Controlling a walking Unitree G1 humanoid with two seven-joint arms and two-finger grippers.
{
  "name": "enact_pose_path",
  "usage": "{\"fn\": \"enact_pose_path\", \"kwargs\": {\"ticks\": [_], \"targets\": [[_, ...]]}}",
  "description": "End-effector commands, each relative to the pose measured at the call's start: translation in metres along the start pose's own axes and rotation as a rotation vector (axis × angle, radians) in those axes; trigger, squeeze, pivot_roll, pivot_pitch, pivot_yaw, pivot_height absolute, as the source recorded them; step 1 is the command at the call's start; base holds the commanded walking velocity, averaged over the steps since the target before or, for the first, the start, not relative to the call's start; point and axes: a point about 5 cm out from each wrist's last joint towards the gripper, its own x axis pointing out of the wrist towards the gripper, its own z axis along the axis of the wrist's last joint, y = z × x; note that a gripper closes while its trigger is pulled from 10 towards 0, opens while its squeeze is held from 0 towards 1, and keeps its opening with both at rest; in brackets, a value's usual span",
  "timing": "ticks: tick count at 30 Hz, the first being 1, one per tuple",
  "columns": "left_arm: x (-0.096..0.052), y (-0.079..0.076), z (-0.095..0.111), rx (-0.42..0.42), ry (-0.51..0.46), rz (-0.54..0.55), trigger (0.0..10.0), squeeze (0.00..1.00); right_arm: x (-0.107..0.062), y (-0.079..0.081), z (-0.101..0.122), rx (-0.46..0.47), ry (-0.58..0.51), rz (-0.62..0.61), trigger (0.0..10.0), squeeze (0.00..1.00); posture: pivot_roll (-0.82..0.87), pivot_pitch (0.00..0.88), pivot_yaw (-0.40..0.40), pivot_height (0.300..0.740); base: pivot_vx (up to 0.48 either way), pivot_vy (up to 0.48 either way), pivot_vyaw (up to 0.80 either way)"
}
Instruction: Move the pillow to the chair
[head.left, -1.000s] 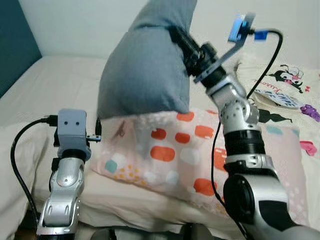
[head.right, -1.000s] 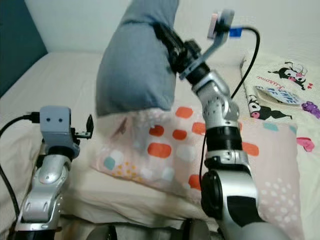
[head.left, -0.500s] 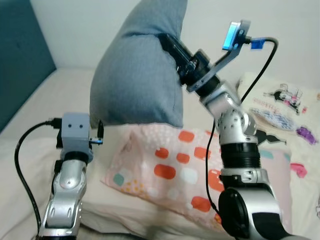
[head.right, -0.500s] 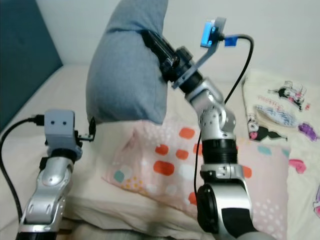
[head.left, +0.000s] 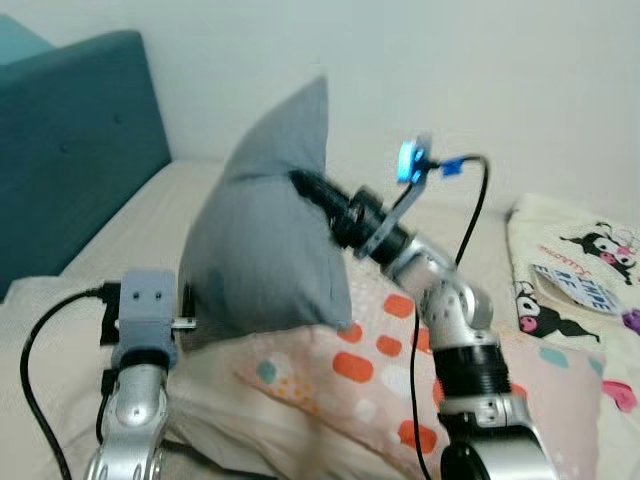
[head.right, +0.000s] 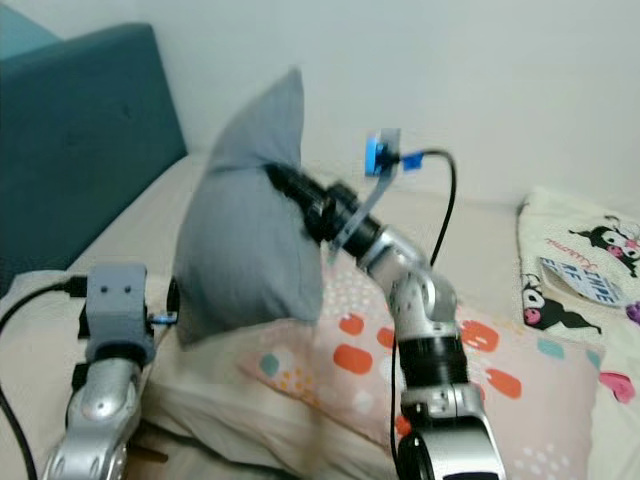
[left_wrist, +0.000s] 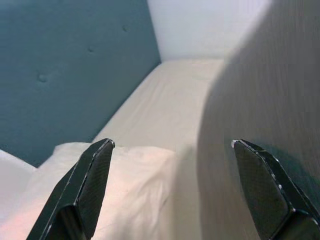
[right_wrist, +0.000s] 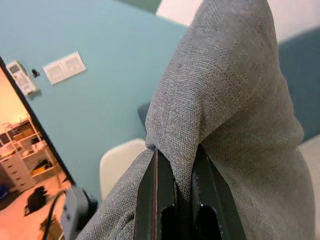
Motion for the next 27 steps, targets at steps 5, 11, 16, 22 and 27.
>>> {"fn": "enact_pose_path", "kwargs": {"ticks": [5, 11, 16, 22, 27], "targets": [[-0.007, -0.004, -0.007, 0.014, 0.058, 0.032, 10.0, 0.0, 0.0, 0.026, -0.017, -0.06, 0.056, 0.114, 0.0, 0.0, 0.13, 0.0, -0.041, 0.735, 0.0, 0.0, 0.0], [-0.01, -0.011, -0.008, -0.013, 0.07, 0.007, 10.0, 0.0, -0.006, 0.018, -0.035, -0.078, 0.11, 0.031, 8.9, 0.0, 0.13, 0.0, -0.041, 0.735, 0.0, 0.0, 0.0], [-0.015, -0.02, -0.003, -0.016, 0.051, -0.059, 10.0, 0.0, -0.024, 0.009, -0.051, -0.052, 0.135, -0.044, 10.0, 0.0, 0.13, 0.0, -0.04, 0.735, -0.192, 0.0, 0.47], [-0.02, -0.03, 0.002, -0.024, 0.013, -0.122, 10.0, 0.0, -0.032, 0.016, -0.053, -0.01, 0.091, 0.006, 10.0, 0.0, 0.13, 0.0, -0.035, 0.735, 0.0, 0.0, 0.76], [-0.021, -0.036, 0.003, -0.021, -0.005, -0.17, 10.0, 0.0, -0.033, 0.029, -0.059, 0.089, 0.059, 0.125, 10.0, 0.0, 0.13, 0.0, -0.033, 0.735, 0.0, 0.0, 0.74]]}}
